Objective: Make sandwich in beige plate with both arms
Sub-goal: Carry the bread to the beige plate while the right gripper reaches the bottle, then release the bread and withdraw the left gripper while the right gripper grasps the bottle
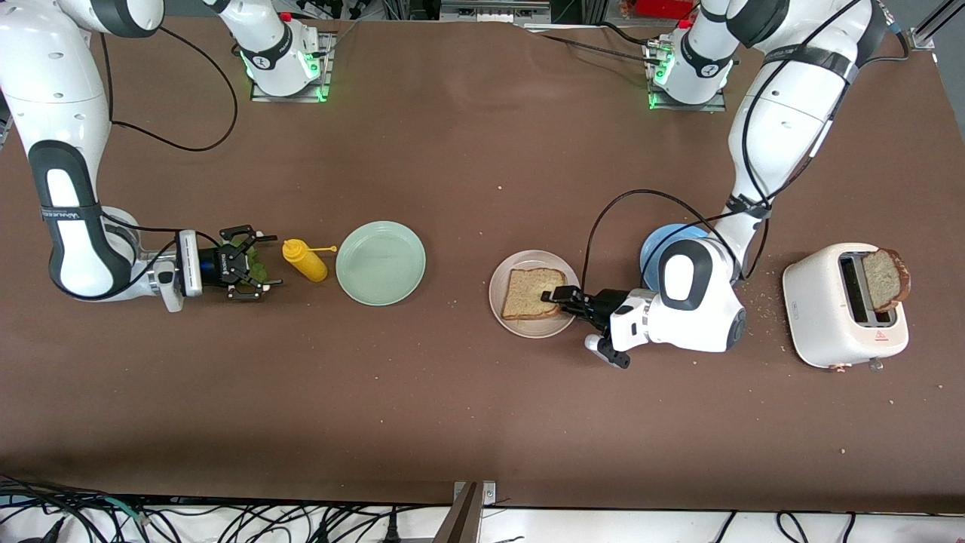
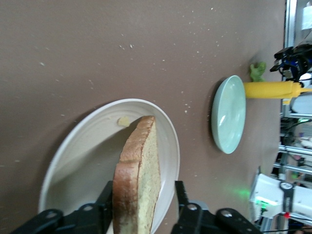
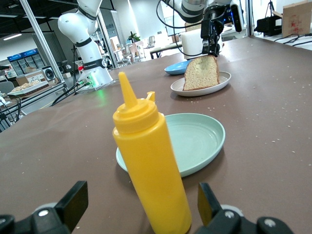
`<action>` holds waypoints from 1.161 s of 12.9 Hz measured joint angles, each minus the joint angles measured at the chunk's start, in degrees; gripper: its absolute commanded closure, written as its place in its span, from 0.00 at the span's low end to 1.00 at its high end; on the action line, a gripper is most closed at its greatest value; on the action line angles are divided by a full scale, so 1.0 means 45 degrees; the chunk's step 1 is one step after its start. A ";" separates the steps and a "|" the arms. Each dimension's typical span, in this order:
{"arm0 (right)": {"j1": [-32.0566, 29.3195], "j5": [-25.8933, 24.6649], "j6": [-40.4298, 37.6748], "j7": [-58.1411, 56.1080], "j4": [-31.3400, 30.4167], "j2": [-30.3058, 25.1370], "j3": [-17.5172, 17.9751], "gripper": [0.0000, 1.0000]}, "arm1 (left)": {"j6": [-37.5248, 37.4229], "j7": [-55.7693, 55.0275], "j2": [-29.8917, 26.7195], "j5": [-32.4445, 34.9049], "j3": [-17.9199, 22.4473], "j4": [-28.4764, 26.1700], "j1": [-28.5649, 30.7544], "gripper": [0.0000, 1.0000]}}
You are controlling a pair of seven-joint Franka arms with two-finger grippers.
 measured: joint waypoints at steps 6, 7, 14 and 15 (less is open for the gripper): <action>0.0017 0.0154 0.0000 -0.0822 -0.0412 0.0012 0.0159 0.00 | -0.0051 -0.0714 -0.1324 0.3457 0.0018 0.0117 0.0129 0.00; 0.0029 0.0184 0.0000 -0.0826 -0.0441 0.0030 0.0252 0.00 | -0.0213 -0.1428 -0.1590 0.4225 0.0006 0.0118 0.0127 0.00; 0.0461 0.0782 0.0057 -0.0862 -0.0485 0.0293 0.0366 0.23 | -0.1106 -0.5339 -0.3495 0.8976 -0.0101 0.0138 -0.0226 0.00; 0.0552 0.0789 0.0082 -0.0834 -0.0466 0.0344 0.0366 0.47 | -0.1330 -0.5359 -0.3766 0.9304 -0.0048 0.0143 -0.0198 0.00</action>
